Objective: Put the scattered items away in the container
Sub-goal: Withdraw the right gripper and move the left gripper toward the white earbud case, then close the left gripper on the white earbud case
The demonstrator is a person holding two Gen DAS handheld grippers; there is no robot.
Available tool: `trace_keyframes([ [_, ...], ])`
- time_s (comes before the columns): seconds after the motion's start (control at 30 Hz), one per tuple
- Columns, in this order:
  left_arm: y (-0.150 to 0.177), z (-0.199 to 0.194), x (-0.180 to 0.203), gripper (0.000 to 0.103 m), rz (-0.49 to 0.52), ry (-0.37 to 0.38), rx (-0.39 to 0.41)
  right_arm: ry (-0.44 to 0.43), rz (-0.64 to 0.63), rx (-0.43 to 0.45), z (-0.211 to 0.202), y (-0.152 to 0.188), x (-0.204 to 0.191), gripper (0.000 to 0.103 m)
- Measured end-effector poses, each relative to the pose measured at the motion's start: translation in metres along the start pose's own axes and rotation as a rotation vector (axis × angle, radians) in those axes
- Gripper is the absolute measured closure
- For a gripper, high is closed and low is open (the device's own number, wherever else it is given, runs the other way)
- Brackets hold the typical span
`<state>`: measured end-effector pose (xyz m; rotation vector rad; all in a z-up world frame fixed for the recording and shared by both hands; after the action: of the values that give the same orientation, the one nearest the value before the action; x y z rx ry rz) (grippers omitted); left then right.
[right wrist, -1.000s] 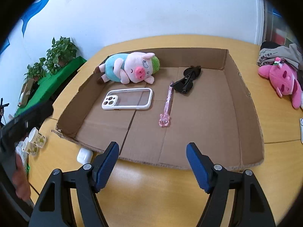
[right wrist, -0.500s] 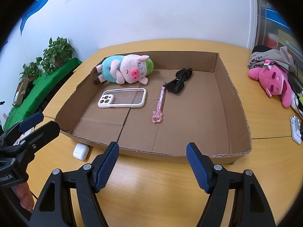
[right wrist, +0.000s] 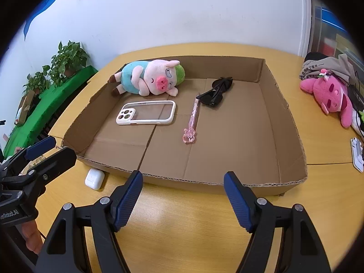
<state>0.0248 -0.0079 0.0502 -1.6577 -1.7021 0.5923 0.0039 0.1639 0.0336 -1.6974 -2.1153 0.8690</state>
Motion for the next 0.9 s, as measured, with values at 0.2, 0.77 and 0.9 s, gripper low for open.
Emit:
trace_keyframes([
  [0.2,0.024,0.02,-0.025,0.005,-0.014,-0.027,-0.071,-0.019,0.006,-0.009,0.004,0.005,0.003,0.03],
  [0.77,0.072,0.091,-0.063,0.035,0.039,-0.098,-0.277,-0.22,-0.123,-0.138,0.027,0.056,-0.031,0.029],
  [0.9,0.08,0.082,-0.051,0.055,0.126,-0.043,-0.275,-0.253,-0.138,-0.149,0.027,0.06,-0.037,0.029],
])
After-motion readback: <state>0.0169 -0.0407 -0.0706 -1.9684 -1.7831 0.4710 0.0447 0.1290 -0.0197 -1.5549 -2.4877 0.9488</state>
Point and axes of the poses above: each gripper's, at about its wrist camera, not at the fingertips, and z roughly the way its jaws point, x to its right, y to its underside, the point moved 3 cm from there along z, roughly the way its jaws point
